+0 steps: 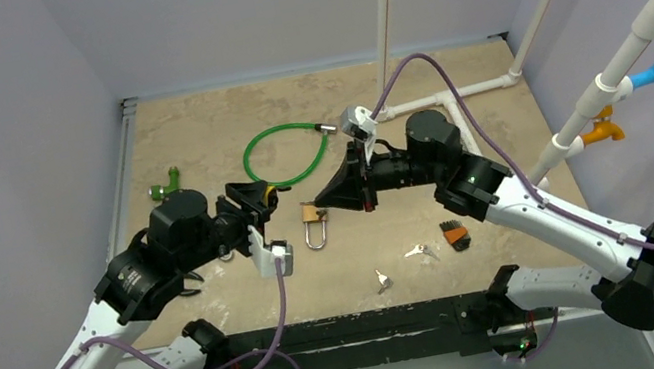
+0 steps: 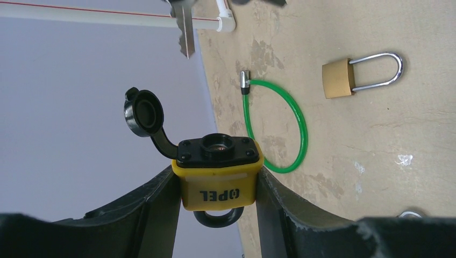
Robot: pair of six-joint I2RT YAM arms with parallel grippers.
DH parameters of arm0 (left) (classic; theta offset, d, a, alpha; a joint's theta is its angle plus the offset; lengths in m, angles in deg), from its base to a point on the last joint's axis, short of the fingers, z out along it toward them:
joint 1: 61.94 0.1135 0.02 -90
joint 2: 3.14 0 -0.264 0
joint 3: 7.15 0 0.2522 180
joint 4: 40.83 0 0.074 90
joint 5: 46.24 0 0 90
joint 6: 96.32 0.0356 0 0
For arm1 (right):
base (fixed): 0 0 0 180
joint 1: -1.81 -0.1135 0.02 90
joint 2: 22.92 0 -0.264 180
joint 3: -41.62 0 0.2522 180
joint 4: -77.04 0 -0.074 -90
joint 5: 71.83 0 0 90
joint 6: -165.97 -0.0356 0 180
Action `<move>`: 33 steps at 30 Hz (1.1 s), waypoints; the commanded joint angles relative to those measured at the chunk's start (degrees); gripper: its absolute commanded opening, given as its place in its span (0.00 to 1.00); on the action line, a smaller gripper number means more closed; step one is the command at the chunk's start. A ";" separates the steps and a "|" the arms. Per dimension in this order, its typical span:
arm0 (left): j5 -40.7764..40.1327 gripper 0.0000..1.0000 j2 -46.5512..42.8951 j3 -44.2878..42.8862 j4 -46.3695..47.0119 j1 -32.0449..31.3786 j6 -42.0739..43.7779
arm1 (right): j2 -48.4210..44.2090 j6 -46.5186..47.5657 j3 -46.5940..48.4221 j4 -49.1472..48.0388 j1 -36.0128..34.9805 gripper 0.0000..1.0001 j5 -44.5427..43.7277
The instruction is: Unlock with the key
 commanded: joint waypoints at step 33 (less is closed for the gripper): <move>-0.97 0.00 -0.08 -1.55 7.79 -1.89 -2.07 | 9.29 -1.11 6.43 -8.79 -3.24 0.00 -3.43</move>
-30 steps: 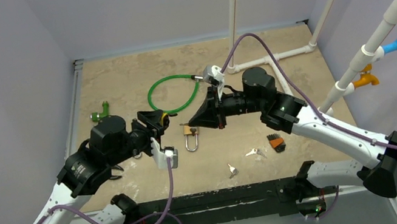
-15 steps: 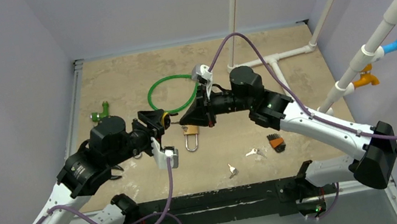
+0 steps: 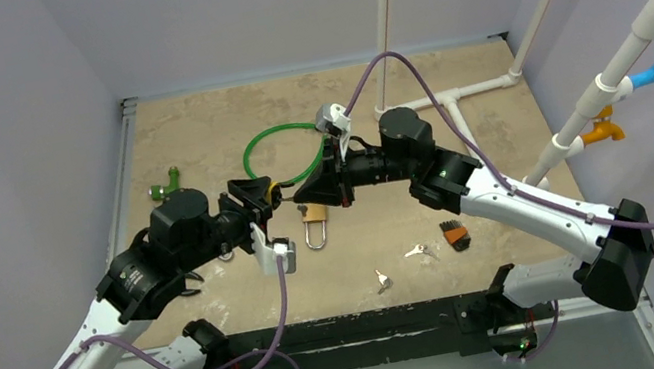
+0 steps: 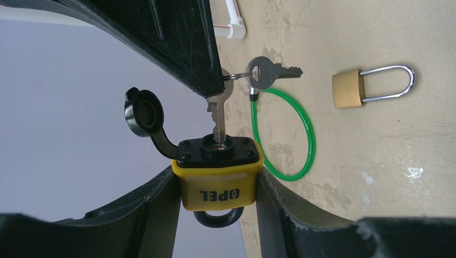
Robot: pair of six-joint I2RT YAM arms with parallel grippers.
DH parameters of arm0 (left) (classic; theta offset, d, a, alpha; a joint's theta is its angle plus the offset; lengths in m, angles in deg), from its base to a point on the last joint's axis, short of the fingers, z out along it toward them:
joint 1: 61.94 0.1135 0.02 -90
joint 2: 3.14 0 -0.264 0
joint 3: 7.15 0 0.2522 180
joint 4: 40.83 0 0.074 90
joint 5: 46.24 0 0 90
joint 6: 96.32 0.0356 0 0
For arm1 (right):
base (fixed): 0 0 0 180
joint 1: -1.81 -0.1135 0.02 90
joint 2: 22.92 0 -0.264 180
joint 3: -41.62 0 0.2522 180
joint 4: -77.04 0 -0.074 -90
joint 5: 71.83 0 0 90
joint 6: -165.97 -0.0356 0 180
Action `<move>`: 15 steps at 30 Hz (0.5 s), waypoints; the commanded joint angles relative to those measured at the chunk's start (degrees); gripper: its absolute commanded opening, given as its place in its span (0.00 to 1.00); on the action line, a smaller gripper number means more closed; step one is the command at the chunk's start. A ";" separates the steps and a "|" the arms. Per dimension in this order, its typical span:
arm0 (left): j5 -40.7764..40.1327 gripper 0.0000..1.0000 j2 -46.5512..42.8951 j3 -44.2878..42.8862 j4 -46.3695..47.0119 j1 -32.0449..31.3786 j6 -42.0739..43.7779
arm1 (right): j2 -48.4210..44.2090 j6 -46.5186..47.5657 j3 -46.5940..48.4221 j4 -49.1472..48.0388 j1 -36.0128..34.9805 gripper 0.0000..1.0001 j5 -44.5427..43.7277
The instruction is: Unlock with the key
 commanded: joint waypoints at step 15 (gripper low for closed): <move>-0.82 0.00 -0.55 -1.83 5.01 -0.89 -0.65 | 1.80 -1.38 3.19 -4.70 -0.30 0.00 -1.38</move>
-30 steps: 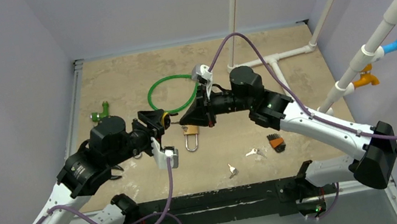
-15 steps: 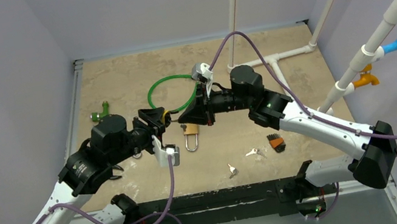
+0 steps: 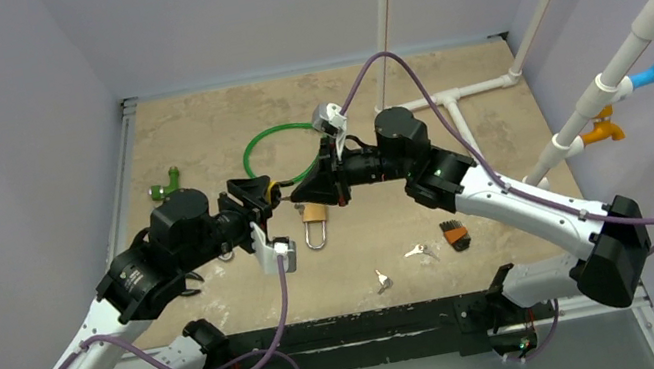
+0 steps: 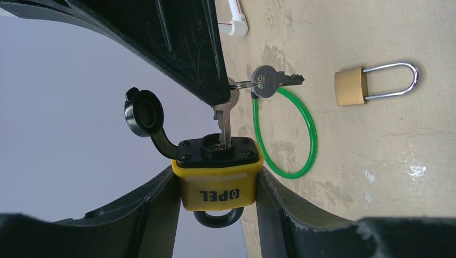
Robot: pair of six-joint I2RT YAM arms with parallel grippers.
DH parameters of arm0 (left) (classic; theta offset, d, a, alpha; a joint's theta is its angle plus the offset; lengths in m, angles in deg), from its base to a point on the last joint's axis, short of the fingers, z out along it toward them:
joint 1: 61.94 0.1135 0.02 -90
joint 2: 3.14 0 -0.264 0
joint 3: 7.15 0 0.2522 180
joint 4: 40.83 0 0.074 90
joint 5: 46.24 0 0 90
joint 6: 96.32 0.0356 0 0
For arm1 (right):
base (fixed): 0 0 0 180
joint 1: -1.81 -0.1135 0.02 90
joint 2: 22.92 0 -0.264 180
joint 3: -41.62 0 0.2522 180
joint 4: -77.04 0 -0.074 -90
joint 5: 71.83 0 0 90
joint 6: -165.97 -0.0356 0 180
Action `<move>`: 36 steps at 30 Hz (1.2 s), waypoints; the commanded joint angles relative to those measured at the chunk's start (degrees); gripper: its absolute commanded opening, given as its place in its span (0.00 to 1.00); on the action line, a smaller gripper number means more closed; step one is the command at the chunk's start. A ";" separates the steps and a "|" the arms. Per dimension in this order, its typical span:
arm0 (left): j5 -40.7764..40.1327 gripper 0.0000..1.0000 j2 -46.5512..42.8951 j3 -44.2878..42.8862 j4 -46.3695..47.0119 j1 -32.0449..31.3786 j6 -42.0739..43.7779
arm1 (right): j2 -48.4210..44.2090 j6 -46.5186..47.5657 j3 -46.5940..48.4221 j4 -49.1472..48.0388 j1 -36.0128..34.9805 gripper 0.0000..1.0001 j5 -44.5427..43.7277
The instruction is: Unlock with the key
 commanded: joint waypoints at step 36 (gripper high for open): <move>-2.12 0.00 0.98 -4.86 6.50 -1.61 -3.64 | -0.50 0.61 0.15 -6.64 -5.15 0.00 -10.94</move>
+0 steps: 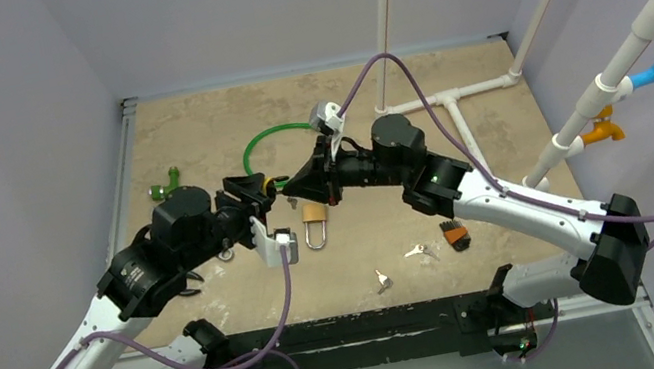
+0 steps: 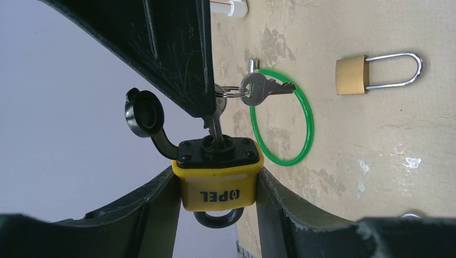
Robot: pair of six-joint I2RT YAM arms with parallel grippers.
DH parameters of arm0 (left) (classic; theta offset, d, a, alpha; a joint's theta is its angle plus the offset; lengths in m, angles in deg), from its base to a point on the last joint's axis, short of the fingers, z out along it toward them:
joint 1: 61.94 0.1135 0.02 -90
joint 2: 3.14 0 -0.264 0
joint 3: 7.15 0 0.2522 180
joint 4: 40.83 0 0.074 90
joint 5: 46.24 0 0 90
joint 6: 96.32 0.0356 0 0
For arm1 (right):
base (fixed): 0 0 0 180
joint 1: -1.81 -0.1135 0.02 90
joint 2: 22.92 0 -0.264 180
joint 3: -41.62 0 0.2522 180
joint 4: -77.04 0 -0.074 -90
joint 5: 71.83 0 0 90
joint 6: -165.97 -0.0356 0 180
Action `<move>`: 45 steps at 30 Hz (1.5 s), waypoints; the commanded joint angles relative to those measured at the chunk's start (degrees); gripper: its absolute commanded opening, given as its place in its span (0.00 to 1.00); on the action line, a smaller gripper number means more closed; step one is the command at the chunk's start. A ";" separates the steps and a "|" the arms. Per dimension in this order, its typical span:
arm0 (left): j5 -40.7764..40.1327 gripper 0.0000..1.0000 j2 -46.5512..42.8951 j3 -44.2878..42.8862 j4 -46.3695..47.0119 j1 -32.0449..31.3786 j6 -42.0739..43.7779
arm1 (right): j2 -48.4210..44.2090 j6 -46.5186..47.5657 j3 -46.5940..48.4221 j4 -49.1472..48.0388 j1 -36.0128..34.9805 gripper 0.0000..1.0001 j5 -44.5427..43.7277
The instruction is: Unlock with the key
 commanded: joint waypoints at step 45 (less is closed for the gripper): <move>1.98 0.00 0.45 -4.71 7.55 -4.73 1.24 | 0.00 -2.88 -5.63 -12.82 -6.24 0.00 -3.82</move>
